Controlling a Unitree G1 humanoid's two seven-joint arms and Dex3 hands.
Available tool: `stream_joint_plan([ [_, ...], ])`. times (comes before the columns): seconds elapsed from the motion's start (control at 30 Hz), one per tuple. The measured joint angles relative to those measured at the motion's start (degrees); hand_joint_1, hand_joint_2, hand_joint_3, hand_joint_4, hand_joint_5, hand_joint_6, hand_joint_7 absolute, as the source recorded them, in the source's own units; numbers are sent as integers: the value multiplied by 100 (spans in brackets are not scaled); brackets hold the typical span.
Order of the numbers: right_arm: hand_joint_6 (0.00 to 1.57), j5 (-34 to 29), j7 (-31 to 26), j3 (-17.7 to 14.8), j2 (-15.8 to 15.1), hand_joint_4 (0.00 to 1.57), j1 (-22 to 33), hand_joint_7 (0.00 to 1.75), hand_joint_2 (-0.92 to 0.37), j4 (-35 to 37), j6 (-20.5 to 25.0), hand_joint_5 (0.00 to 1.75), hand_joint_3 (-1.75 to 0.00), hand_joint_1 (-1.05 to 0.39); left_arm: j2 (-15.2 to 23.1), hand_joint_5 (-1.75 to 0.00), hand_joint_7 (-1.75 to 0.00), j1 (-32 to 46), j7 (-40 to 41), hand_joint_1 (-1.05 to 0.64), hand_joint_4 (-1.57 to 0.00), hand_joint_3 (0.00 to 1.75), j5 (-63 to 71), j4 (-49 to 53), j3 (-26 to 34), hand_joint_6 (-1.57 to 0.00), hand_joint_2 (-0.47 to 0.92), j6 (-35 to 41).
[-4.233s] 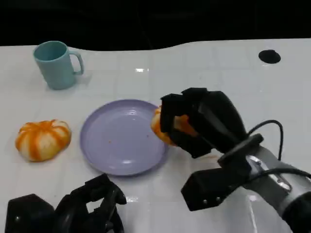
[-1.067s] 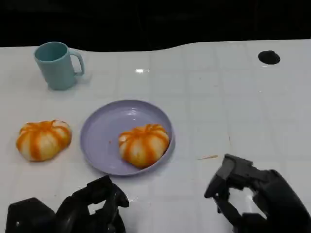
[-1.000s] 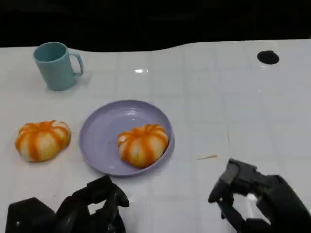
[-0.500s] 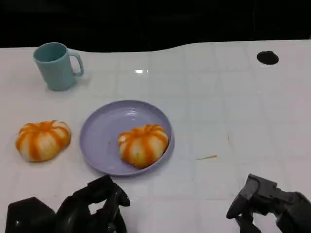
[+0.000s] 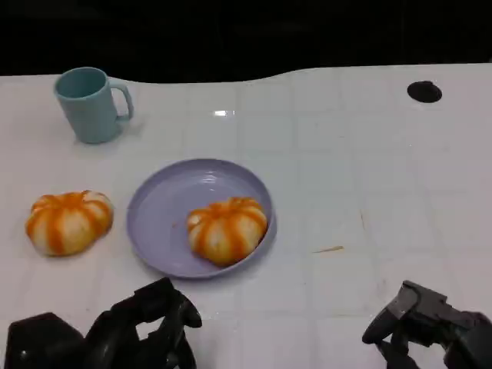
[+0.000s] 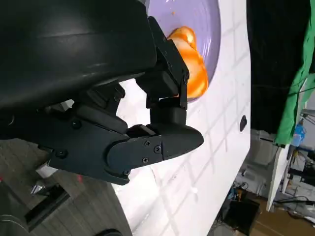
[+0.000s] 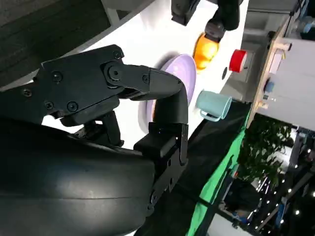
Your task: Grasp the bread from the table and place it into the plate.
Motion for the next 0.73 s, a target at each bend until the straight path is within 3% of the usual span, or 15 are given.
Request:
stream_joint_plan([
  [0.73,63,-224,-143,21,170,76,-108,156,-91,401,-424,175,-46,-50,41,-175,-153,-48,-65,-68,-83,57,7,189,39,-68,92,-99],
])
